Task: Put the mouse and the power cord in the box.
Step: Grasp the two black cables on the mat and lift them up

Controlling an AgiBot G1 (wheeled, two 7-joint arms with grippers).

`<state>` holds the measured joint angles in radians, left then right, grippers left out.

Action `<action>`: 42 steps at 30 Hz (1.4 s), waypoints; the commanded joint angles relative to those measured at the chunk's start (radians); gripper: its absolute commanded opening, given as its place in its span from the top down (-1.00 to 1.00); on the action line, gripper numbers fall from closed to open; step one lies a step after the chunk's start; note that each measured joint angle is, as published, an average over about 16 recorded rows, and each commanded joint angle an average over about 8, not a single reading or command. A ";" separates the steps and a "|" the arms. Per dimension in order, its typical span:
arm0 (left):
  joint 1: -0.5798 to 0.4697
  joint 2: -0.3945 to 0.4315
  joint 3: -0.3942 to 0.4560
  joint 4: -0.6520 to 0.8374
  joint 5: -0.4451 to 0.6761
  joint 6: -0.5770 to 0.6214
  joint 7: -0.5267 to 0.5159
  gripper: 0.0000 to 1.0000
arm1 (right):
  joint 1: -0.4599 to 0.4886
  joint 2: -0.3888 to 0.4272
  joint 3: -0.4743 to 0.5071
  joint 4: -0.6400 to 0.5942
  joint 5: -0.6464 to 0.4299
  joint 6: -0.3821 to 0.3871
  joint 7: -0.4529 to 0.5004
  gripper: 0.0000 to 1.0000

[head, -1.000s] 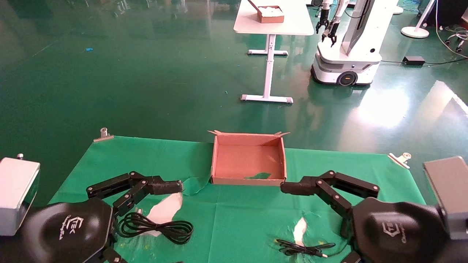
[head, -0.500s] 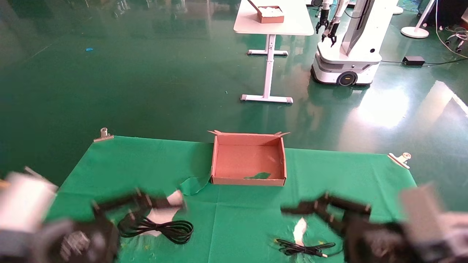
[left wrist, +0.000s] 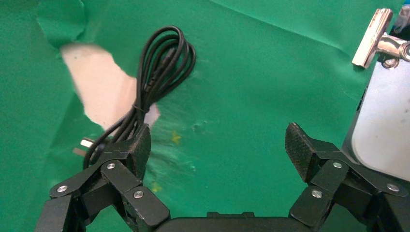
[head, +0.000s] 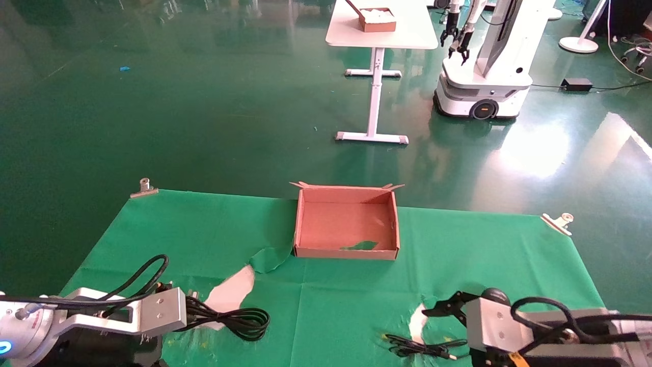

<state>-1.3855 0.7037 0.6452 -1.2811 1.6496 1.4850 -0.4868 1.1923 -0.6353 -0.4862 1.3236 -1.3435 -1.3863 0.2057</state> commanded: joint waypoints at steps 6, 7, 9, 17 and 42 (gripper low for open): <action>-0.013 0.014 0.016 -0.002 0.051 -0.012 -0.005 -1.00 | 0.005 -0.008 -0.006 -0.004 -0.015 0.005 0.003 -1.00; -0.013 0.019 0.018 -0.006 0.058 -0.017 -0.003 -1.00 | 0.005 -0.008 -0.006 -0.005 -0.014 0.004 0.002 -1.00; -0.018 0.038 0.029 -0.014 0.092 -0.034 0.003 -1.00 | 0.005 -0.010 -0.008 -0.008 -0.016 0.004 0.003 -1.00; -0.041 0.196 0.127 -0.046 0.402 -0.167 0.004 -1.00 | 0.031 -0.015 -0.012 -0.019 -0.031 -0.002 0.019 -1.00; -0.068 0.402 0.241 0.168 0.709 -0.216 -0.082 -1.00 | 0.030 0.004 -0.015 -0.013 -0.033 -0.010 0.070 -1.00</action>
<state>-1.4515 1.1056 0.8885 -1.1157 2.3648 1.2662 -0.5690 1.2217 -0.6297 -0.5001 1.3108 -1.3761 -1.3952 0.2745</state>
